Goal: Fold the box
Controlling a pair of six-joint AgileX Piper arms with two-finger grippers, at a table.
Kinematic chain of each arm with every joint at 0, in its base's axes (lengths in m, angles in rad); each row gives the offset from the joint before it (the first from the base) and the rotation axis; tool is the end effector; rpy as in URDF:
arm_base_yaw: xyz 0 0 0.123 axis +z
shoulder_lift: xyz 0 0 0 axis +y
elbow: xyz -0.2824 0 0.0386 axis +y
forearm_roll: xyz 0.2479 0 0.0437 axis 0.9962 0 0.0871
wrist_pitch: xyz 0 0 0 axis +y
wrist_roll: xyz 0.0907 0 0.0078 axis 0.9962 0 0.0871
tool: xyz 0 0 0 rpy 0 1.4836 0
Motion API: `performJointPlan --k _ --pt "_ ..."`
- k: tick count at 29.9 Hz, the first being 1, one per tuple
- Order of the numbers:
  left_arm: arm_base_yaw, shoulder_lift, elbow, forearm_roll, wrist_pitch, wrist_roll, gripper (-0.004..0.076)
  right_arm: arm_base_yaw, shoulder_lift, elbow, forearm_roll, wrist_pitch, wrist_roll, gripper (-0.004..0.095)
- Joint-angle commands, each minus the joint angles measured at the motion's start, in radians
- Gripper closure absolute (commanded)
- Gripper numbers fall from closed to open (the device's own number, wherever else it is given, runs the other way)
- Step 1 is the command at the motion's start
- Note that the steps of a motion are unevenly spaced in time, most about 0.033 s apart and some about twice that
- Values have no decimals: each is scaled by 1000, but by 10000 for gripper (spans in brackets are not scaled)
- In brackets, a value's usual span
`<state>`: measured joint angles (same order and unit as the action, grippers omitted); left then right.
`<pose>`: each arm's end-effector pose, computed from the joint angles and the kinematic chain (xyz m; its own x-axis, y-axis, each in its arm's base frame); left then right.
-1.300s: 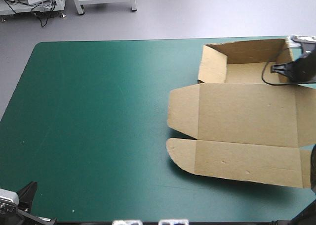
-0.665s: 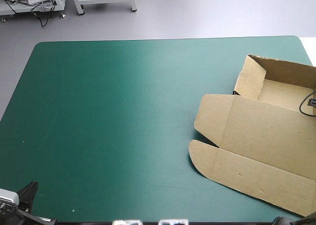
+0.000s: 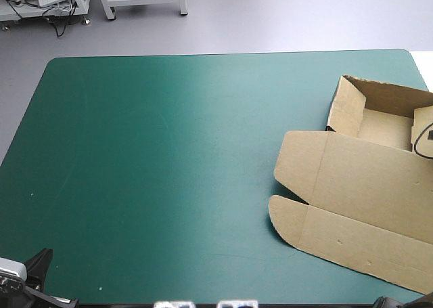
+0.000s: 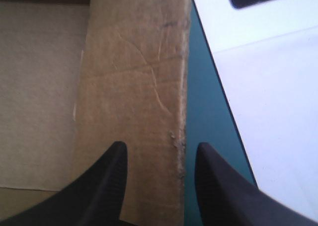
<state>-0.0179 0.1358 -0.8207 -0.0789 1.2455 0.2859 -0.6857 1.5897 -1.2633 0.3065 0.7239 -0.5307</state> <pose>-0.0296 -0.0063 0.3487 -0.4179 0.2645 -0.8691 0.1987 0.9601 0.1966 0.2788 -0.2045 0.2945 -0.7526 0.2442 -0.6115 0.3225 0.9464 -0.0190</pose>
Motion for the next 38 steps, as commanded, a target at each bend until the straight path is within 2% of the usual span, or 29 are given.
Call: performJointPlan --k 1,5,11,18,21,24,28,31,34,38 --pt "-2 24 -16 -6 -51 -2 734 -1 -115 -94 59 -1 0 575" --pt "-2 24 -16 -1 -51 -2 734 -1 -231 -164 98 66 0 719" --pt "-2 24 -16 3 -53 -2 734 -1 -435 -134 215 160 8 925" --pt "-2 24 -16 2 -66 -2 734 -1 -694 36 383 216 68 925" --pt "-2 22 -16 -2 -78 -2 734 1 -825 137 403 280 68 924" --pt "-4 22 -16 -13 -82 -9 734 50 -979 267 406 256 100 925" --pt "-30 22 -16 -23 -82 -9 734 197 -1181 404 376 198 75 925" --pt "-53 22 -12 -23 -84 -9 734 329 -1296 469 307 188 71 925" --pt "-72 21 17 -23 -85 -9 734 437 -1380 514 210 227 86 925" --pt "-85 -8 98 -56 -109 -4 734 511 -1448 592 51 267 171 925"
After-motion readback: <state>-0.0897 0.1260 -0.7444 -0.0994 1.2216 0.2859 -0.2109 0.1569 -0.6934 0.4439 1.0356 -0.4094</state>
